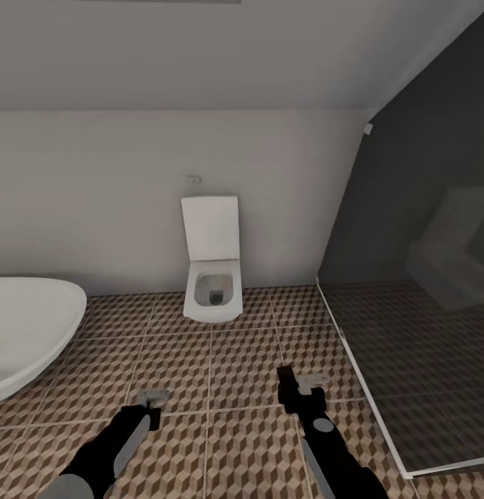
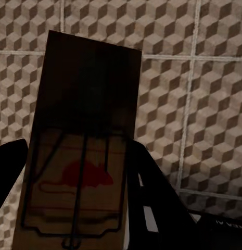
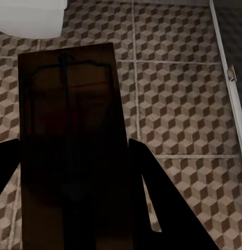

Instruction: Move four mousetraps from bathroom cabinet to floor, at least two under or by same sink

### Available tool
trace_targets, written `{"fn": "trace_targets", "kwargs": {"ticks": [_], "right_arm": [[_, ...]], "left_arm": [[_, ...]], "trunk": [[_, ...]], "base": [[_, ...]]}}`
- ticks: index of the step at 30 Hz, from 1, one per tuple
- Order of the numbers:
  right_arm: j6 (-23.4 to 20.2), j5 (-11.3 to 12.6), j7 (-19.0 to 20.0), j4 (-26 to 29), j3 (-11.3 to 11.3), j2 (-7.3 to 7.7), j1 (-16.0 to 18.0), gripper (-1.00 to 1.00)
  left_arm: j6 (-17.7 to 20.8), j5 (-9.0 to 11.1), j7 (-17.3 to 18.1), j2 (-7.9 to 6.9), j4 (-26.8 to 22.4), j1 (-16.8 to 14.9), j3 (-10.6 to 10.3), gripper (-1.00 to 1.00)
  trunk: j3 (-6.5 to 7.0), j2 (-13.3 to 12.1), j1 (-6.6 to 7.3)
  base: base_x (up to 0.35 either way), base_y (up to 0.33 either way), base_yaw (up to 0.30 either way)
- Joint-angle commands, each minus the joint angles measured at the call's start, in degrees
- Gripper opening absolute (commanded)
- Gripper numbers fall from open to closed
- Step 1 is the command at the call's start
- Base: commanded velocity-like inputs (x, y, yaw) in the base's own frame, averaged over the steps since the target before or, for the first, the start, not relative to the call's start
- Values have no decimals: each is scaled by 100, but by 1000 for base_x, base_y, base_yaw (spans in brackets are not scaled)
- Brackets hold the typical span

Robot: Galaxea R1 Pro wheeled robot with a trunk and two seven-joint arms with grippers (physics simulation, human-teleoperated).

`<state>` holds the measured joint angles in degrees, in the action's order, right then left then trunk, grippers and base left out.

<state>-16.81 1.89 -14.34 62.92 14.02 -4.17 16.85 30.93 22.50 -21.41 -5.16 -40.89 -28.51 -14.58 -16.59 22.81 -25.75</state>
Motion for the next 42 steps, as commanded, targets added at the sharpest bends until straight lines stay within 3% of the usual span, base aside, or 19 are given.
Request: {"fn": "trace_targets", "kwargs": {"ticks": [1,4,7,10,13,22,29,42], "right_arm": [[-47,40,-36,-48,13,-20,36,-100],[2,40,-29,-217,13,-42,69,-100],[140,38,-22,-326,13,-48,84,-100],[207,34,-18,-370,19,-47,89,-100],[222,32,-17,-372,21,-34,90,-100],[231,31,-23,-209,25,-18,91,-100],[231,31,-25,-87,22,-14,91,-100],[230,31,-25,-52,13,-13,91,-100]], "left_arm": [[-1,52,-63,-7,-4,-31,-48,-100],[-278,42,-60,-5,75,-57,-103,-100],[-1100,43,53,-2,476,-70,-279,-100],[-1916,37,418,76,1077,-74,-591,-100],[-2152,36,550,78,1186,-75,-696,-100],[-2231,38,582,58,608,-76,-753,-100],[-2228,37,572,50,489,-76,-753,-100],[-2223,35,576,61,468,-76,-768,-100]], "trunk": [[-11,11,-3],[-11,11,-3],[-11,11,-3],[-11,11,-3],[-11,11,-3],[-11,11,-3],[-12,11,-3],[-344,533,-289]], "base": [[0,0,0],[0,0,0],[0,0,0],[0,0,0],[0,0,0],[0,0,0],[0,0,0],[0,0,0]]}}
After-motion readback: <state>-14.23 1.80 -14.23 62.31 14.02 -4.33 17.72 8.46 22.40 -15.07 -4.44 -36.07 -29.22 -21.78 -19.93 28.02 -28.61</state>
